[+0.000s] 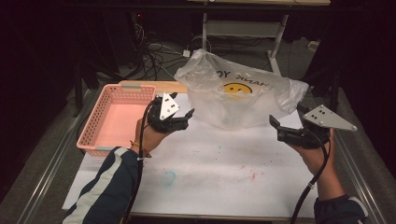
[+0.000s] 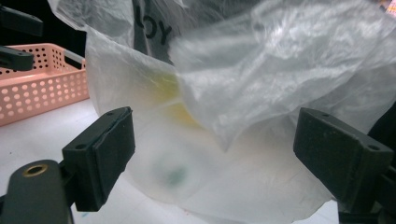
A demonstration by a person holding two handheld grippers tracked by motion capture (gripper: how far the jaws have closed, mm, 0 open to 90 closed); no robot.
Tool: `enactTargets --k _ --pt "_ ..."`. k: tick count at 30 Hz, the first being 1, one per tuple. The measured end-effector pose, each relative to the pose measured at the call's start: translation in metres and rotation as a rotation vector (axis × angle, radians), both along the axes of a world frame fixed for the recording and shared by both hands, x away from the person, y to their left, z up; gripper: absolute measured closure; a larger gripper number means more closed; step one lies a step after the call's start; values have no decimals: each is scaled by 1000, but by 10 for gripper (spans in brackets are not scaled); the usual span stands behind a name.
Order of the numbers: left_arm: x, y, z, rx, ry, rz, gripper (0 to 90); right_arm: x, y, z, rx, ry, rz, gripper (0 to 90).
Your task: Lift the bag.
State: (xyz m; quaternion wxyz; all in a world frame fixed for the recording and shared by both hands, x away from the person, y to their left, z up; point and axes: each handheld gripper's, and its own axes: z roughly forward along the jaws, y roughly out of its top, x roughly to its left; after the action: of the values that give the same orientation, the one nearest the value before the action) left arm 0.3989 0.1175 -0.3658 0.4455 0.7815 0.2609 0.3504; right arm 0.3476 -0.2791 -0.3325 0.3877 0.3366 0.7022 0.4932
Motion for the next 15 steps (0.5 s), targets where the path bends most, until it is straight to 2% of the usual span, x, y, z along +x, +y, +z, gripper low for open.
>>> enactTargets --k 4,8,15 --pt "-11 9 -8 -6 6 -13 232 -2 1 -12 -9 24 6 134" --pt "-25 16 -15 13 -3 -22 202 -7 0 -20 -16 39 10 135" --pt "-50 32 -26 39 -22 -45 201 -28 -7 -28 -16 41 21 143"
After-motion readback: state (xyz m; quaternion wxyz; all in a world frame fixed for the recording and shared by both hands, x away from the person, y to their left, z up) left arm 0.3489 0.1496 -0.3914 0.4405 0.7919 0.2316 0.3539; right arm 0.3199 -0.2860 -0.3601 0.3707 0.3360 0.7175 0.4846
